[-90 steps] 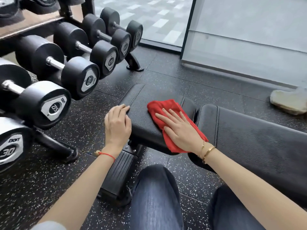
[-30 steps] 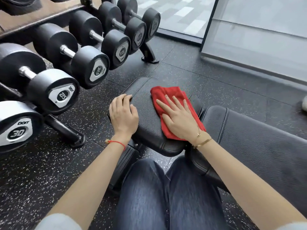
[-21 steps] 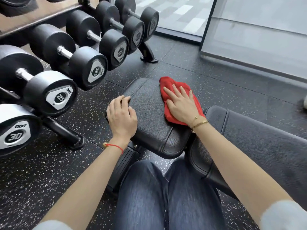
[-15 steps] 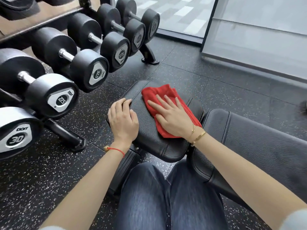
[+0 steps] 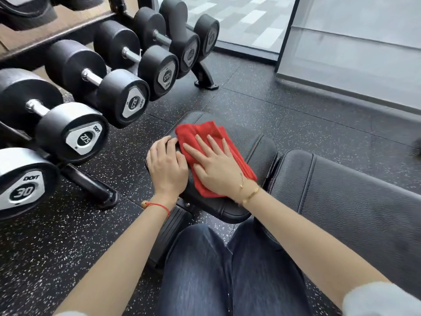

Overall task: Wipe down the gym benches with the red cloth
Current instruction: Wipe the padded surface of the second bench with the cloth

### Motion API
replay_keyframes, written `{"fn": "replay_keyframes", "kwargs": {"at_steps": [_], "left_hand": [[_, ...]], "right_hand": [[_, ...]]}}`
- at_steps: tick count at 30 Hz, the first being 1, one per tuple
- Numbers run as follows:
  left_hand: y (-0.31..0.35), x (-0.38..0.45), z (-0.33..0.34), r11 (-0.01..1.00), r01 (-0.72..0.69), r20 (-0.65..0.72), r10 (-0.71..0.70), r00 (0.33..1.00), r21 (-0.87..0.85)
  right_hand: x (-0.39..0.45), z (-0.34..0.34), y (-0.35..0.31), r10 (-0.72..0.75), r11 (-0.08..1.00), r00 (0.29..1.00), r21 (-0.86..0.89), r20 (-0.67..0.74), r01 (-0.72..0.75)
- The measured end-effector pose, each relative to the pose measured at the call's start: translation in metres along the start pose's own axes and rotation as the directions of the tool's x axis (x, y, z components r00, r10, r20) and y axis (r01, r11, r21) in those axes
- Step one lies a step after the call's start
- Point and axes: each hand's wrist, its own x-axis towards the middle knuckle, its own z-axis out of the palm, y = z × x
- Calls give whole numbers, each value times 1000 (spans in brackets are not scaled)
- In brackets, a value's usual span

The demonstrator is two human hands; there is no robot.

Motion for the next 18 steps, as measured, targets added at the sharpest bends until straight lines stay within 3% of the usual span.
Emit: {"fn": "replay_keyframes", "kwargs": {"at_steps": [4,11,14,18], "left_hand": [[-2,-1,1,1000,-16,-2,16,1000,-6],[0,-1,-1,1000,-15,14,16,1000,-24],[0,-1,-1,999,-14,15,15,1000,-29],[0,-1,0,999,-19,6,20,1000,-38]], "right_hand": [[-46,-2,15,41,999,999,-14,-22,-41],[27,-28,81,335,942,941,-6,48,-335],[13,-25,70,303,953,953,-29,-1,-303],[-51,-13,36,124,992,991,-20,-50,-125]]}}
